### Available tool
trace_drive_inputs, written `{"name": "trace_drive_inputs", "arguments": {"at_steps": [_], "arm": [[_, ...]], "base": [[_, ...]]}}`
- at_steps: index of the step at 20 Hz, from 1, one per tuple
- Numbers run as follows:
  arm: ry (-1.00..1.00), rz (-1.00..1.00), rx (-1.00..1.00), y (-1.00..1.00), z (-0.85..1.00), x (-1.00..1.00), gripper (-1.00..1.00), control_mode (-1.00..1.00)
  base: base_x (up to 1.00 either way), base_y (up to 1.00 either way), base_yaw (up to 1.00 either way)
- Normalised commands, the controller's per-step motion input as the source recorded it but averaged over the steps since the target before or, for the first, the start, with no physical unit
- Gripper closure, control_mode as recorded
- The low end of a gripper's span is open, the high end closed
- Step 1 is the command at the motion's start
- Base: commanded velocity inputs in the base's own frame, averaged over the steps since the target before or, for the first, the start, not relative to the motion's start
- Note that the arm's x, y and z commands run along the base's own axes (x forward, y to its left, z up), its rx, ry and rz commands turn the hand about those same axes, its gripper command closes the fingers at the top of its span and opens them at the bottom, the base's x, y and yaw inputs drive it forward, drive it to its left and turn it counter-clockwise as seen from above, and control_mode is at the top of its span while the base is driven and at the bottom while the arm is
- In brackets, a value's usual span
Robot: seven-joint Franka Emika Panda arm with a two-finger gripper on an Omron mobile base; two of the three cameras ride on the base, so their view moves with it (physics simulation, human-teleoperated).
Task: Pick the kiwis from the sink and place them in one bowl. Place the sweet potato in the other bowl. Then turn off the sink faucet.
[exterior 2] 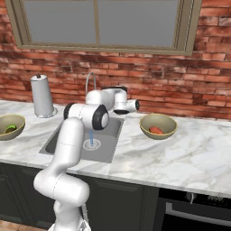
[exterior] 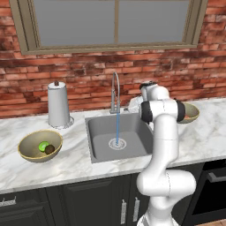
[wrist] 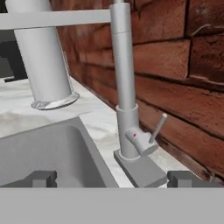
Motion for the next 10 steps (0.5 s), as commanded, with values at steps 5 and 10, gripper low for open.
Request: {"name": "trace_drive_inputs", "arguments": {"at_steps": [5,10], "arm": [[0.03,0.00,0.00,0.02,-0.02,0.29,-1.00,-1.00],[0.02,0.00,0.00,0.07,-0.01,0.32,-1.00,-1.00]], "base": [[0.00,0.00,0.00],[0.00,0.00,0.00]]}}
